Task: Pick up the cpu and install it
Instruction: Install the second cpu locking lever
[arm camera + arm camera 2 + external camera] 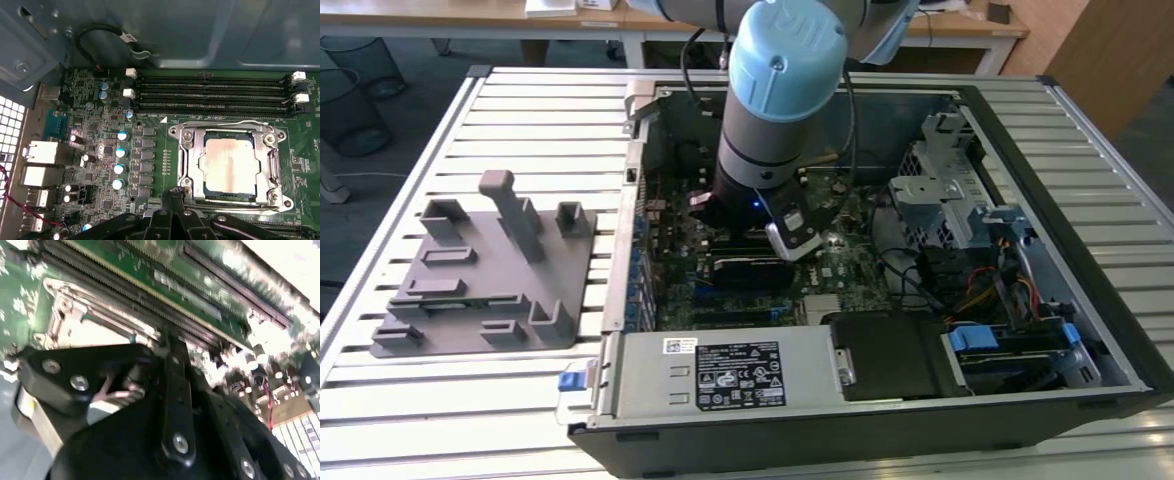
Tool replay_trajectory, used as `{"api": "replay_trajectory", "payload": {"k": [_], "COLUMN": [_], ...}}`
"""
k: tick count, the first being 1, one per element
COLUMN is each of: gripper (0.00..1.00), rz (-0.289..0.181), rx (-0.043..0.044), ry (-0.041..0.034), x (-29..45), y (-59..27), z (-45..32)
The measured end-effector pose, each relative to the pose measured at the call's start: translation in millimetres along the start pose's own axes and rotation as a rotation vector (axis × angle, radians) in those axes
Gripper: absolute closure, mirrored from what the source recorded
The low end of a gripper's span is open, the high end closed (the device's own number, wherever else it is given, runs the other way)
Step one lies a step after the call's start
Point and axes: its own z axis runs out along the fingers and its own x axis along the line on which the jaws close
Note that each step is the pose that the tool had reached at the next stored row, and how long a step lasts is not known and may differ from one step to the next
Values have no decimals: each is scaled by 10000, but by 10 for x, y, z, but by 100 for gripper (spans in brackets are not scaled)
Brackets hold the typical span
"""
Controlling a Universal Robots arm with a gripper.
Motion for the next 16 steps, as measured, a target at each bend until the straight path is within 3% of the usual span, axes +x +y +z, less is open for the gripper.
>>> {"api": "replay_trajectory", "payload": {"k": [1, 6, 10, 16], "gripper": [89, 89, 89, 89], "rz": [1, 18, 13, -1], "rx": [11, 272, 273, 180], "ry": [-1, 8, 9, 7], "x": [2, 17, 21, 21], "y": [0, 1, 0, 6], "z": [1, 1, 0, 0]}}
